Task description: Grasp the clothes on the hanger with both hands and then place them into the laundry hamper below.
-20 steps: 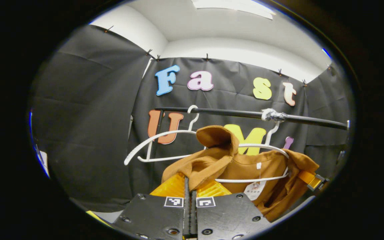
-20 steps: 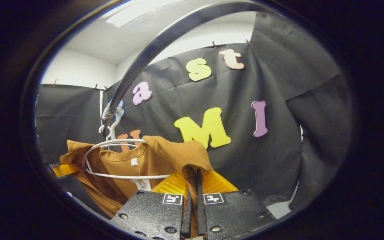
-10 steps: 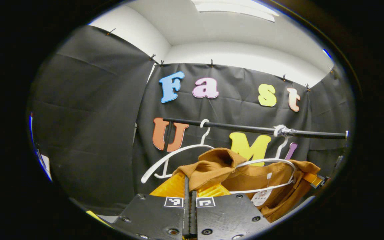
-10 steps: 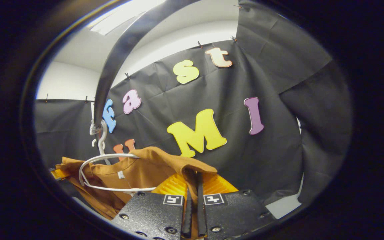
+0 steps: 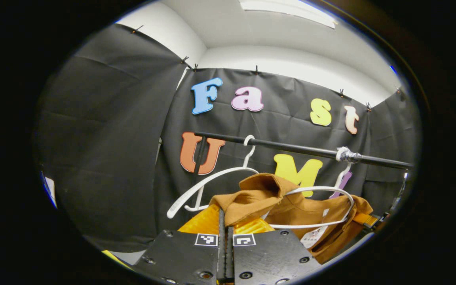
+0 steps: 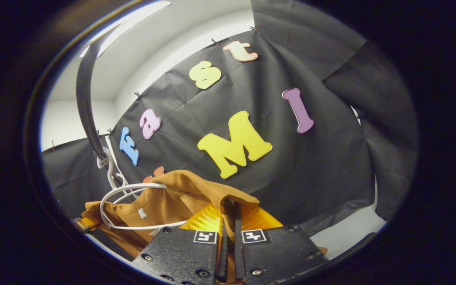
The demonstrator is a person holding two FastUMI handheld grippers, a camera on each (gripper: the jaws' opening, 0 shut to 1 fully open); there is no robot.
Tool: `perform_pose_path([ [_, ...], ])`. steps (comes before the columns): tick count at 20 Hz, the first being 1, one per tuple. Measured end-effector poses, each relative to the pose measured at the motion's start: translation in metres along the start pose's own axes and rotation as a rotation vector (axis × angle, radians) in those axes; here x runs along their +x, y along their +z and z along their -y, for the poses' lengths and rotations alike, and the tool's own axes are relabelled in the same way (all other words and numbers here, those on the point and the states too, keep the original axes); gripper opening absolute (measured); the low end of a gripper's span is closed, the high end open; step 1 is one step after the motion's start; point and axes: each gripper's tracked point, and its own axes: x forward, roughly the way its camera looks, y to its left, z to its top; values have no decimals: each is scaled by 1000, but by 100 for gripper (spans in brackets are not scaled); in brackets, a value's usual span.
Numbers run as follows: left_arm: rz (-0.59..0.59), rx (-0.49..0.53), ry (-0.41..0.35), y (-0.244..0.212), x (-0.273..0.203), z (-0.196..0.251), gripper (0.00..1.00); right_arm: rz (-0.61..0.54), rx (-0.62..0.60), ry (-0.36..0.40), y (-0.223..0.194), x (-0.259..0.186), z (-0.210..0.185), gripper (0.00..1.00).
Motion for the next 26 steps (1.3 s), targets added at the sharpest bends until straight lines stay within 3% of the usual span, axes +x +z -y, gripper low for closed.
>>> perform_pose_path([
  [6,-6,10,-16,7,19,-7,0,-69,104,68,14,15,4,10],
  [14,-55,1,-103,0,48,-11,0,-98,288,208,51,41,11,10],
  [16,-79,-17,-138,-6,56,-7,0,-92,303,206,63,53,19,9],
  [17,-86,-21,-163,-9,57,-4,5,-101,304,206,65,58,20,9],
  [19,-94,-10,-183,-17,60,-5,0,-121,300,214,65,68,22,9],
  [24,-155,-127,-224,-47,66,-12,0,-208,369,234,41,87,36,10],
  [25,-167,-126,-227,-56,66,-14,5,-227,372,227,33,91,41,9],
  [26,-183,-128,-228,-64,65,-16,0,-243,376,215,25,93,47,10],
])
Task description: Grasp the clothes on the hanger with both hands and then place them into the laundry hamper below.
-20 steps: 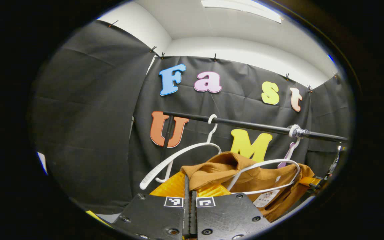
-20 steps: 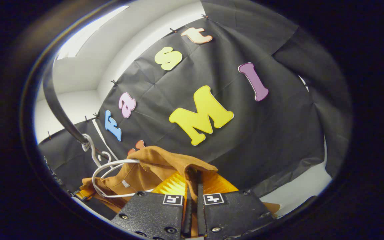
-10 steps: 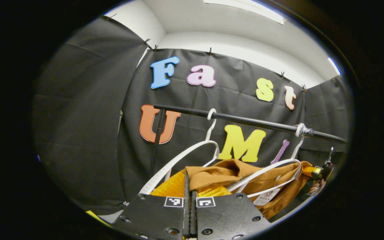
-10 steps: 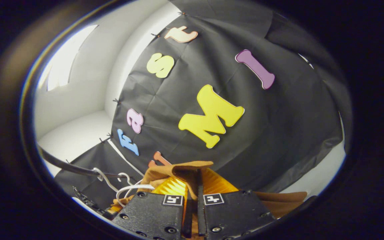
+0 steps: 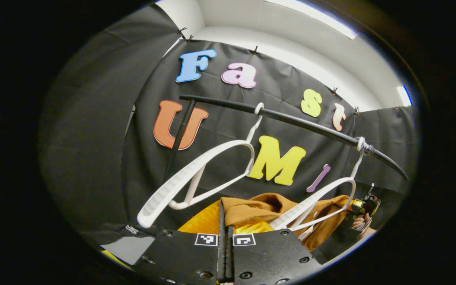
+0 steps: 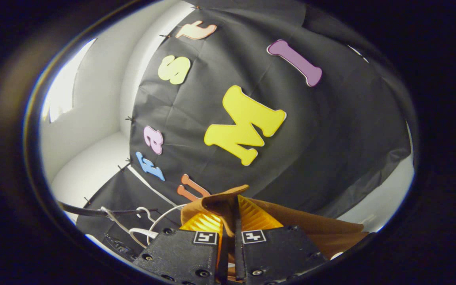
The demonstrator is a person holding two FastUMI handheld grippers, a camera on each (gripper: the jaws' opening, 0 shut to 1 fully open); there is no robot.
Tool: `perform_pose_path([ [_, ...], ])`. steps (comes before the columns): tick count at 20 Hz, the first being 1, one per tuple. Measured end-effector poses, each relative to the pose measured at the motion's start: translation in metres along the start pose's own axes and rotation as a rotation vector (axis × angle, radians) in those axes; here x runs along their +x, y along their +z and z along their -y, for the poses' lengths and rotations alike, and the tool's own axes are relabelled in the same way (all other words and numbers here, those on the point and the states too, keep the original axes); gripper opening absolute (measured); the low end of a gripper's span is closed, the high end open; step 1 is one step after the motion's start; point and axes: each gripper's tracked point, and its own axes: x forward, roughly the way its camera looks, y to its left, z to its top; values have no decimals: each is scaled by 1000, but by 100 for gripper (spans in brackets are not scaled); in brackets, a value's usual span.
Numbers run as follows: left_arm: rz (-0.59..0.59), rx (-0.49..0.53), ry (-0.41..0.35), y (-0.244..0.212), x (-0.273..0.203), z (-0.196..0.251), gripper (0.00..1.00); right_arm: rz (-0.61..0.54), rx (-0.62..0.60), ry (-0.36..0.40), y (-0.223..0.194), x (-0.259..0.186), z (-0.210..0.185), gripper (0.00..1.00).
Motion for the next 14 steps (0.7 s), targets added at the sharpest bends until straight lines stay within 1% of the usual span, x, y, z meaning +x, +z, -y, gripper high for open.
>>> perform_pose_path([
  [1,-14,-3,1,-8,-1,-4,5,-18,9,-10,-5,2,7,10],
  [2,-29,-14,-2,-16,-1,-8,0,-30,17,-27,-11,4,15,9],
  [3,-39,-28,-2,-23,-2,-11,5,-41,22,-41,-17,2,23,10],
  [5,-65,-48,6,-42,-6,-19,5,-58,31,-66,-30,-1,36,10],
  [6,-88,-55,16,-50,-10,-22,0,-67,32,-76,-36,-6,40,10],
  [9,-119,-27,45,-67,-27,-25,0,-92,24,-103,-53,-15,51,10],
  [11,-127,-22,50,-70,-34,-24,0,-104,26,-120,-63,-20,59,10],
  [12,-128,-22,51,-67,-34,-21,6,-108,32,-130,-67,-22,60,10],
  [13,-128,-17,49,-67,-36,-17,0,-116,41,-135,-72,-23,62,10],
  [14,-130,-13,49,-70,-42,-12,0,-124,50,-136,-79,-27,63,10],
])
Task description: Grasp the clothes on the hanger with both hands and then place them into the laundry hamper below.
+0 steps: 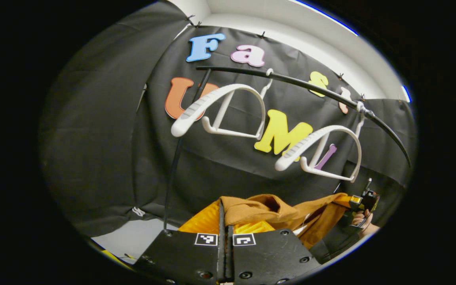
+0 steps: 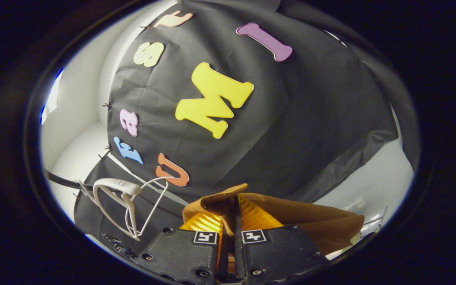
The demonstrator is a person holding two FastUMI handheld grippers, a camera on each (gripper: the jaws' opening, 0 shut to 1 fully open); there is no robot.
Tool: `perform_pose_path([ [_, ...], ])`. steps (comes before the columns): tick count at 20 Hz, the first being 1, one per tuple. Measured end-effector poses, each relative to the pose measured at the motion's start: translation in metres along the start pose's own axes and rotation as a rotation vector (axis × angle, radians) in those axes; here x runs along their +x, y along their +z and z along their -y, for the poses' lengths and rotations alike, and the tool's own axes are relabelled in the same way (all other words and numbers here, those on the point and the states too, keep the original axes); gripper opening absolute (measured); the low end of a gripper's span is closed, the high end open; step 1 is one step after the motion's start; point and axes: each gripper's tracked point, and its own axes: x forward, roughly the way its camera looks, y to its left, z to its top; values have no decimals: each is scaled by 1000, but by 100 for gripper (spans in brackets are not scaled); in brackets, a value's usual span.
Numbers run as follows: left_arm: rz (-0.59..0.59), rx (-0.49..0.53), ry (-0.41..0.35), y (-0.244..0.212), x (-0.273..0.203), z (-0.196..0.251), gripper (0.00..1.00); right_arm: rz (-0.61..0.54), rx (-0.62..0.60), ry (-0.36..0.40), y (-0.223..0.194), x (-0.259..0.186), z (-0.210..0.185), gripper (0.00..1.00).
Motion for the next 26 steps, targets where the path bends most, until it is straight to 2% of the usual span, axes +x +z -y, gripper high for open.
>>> perform_pose_path([
  [2,-6,6,-3,-6,-7,9,0,-17,20,4,-15,-5,2,10],
  [3,-10,14,-4,-11,-12,15,6,-27,27,11,-22,-6,1,10],
  [4,-15,22,-8,-14,-15,21,0,-38,31,18,-31,-10,-1,9],
  [5,-22,33,-15,-17,-19,28,0,-51,31,26,-40,-12,-3,10],
  [6,-26,47,-21,-19,-22,34,6,-65,28,28,-49,-14,-5,9],
  [7,-26,61,-23,-20,-25,40,0,-80,20,33,-59,-16,-7,10],
  [10,-24,109,-57,-20,-34,63,0,-108,-15,32,-83,-32,-11,10],
  [11,-20,122,-68,-18,-38,70,6,-116,-25,37,-88,-36,-14,10],
  [12,-14,128,-81,-17,-42,77,0,-123,-30,44,-96,-42,-19,10],
  [13,-4,125,-97,-15,-47,84,6,-132,-36,58,-102,-46,-28,10],
  [22,15,167,-219,-12,-65,145,5,-282,-187,205,-175,-81,-105,10],
  [26,18,151,-282,-16,-74,174,5,-349,-243,277,-200,-91,-133,10],
])
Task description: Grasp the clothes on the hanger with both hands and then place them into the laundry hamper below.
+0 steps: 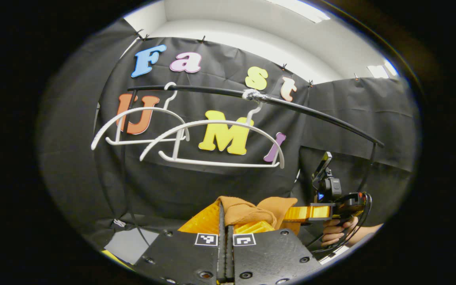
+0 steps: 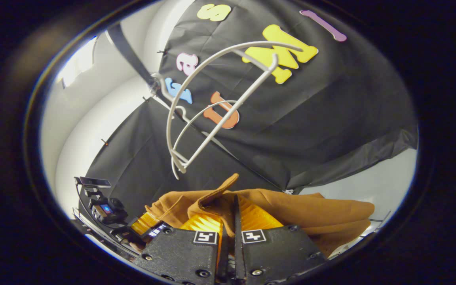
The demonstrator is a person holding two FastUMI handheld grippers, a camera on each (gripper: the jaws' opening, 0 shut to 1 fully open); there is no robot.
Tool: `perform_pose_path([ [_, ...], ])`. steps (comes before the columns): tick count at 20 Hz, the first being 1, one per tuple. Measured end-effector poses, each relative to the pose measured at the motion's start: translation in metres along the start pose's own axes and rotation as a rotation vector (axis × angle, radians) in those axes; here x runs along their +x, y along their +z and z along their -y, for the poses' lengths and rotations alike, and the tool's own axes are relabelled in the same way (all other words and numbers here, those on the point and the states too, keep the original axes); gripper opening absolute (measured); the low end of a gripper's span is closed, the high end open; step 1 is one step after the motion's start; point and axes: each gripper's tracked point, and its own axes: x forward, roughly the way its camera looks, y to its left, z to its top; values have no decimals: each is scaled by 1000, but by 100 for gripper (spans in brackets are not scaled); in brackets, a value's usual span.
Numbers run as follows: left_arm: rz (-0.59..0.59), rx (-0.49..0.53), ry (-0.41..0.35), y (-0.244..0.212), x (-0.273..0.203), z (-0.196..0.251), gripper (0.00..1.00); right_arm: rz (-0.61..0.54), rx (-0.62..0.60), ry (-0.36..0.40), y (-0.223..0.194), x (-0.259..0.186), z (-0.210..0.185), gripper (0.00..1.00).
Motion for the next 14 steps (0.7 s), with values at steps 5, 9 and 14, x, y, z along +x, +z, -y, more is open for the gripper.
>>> perform_pose_path([
  [5,-34,-52,-66,-25,6,23,5,-67,52,20,-25,13,2,10],
  [9,-87,-108,-112,-55,14,35,5,-108,88,-11,-43,23,11,10],
  [14,-136,-262,-152,-84,25,29,0,-110,142,-73,-54,25,42,10],
])
